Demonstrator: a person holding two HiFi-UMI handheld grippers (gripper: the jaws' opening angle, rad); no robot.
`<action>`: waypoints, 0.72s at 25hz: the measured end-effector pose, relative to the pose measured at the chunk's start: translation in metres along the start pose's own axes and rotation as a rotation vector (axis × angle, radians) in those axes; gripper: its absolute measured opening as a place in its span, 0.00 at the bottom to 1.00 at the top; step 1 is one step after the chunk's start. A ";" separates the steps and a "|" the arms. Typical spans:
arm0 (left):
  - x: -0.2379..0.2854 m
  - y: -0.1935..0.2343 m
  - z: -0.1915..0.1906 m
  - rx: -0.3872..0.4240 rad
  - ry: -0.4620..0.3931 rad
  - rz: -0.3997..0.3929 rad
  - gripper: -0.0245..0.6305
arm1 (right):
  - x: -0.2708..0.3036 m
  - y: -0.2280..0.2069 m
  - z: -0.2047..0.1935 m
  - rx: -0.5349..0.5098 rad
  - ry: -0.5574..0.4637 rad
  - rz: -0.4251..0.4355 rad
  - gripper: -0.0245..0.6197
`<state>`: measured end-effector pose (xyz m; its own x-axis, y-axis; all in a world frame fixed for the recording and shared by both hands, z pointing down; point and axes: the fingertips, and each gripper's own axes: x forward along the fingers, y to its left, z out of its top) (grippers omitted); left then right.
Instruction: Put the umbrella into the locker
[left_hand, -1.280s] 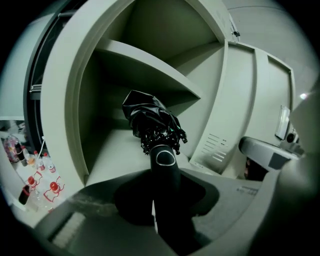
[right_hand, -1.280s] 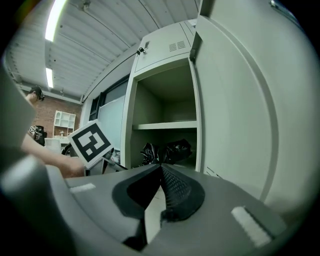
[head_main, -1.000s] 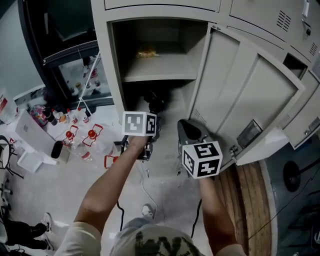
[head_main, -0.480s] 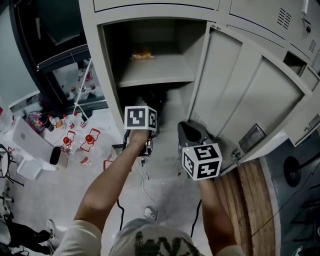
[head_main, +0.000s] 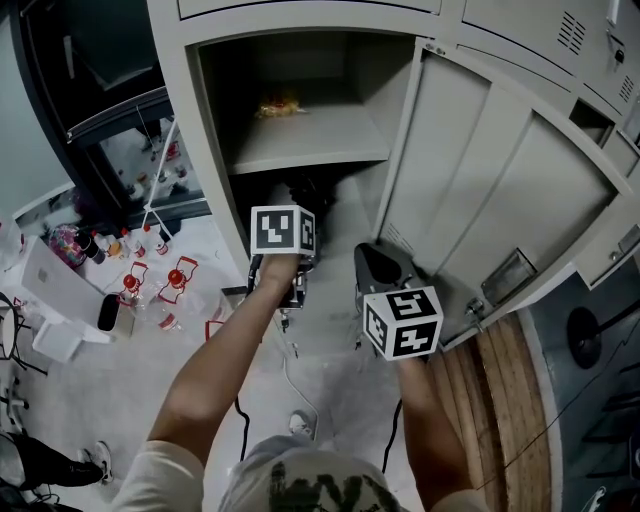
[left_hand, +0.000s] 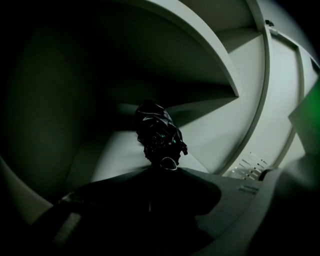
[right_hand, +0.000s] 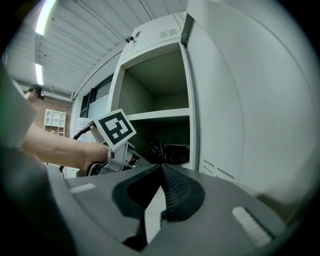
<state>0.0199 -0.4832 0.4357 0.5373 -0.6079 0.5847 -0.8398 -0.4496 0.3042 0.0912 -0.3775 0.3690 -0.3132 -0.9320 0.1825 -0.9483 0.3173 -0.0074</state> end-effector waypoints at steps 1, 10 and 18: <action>-0.001 0.000 0.001 0.004 -0.010 -0.001 0.27 | 0.000 0.000 0.000 0.000 0.000 0.000 0.04; -0.009 0.000 0.008 0.084 -0.100 0.000 0.34 | -0.003 0.003 -0.001 0.003 0.006 0.006 0.04; -0.026 0.000 0.004 0.115 -0.148 -0.001 0.36 | -0.009 0.005 -0.006 0.007 0.013 0.019 0.04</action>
<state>0.0064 -0.4701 0.4175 0.5506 -0.6935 0.4647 -0.8295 -0.5169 0.2115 0.0891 -0.3664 0.3728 -0.3305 -0.9235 0.1948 -0.9425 0.3337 -0.0175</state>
